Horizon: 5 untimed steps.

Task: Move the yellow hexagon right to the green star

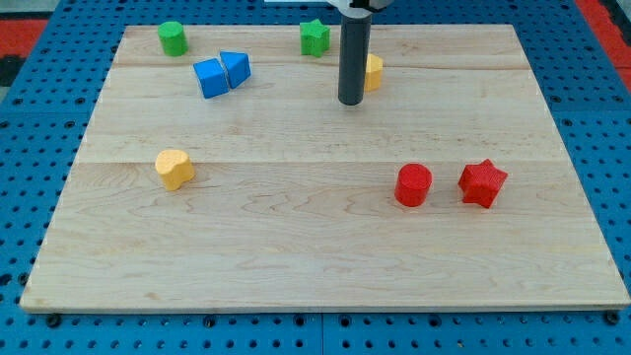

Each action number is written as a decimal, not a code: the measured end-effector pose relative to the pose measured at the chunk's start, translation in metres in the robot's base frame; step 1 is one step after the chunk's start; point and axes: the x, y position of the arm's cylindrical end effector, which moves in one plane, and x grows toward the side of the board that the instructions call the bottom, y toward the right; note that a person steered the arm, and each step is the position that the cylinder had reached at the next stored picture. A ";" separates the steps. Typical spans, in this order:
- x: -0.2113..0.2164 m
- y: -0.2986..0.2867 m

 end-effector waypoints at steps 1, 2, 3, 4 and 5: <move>-0.010 0.005; -0.024 0.021; -0.036 0.041; -0.046 0.045; -0.046 0.033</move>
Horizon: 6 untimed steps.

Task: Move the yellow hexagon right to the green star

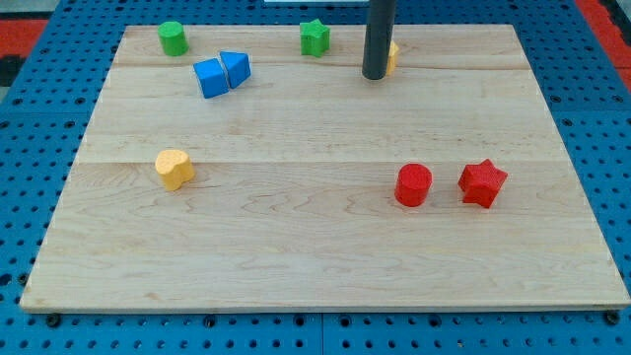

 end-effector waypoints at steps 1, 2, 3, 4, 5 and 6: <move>-0.011 0.000; -0.021 0.000; -0.028 0.000; -0.037 0.000; -0.040 0.010; -0.040 0.032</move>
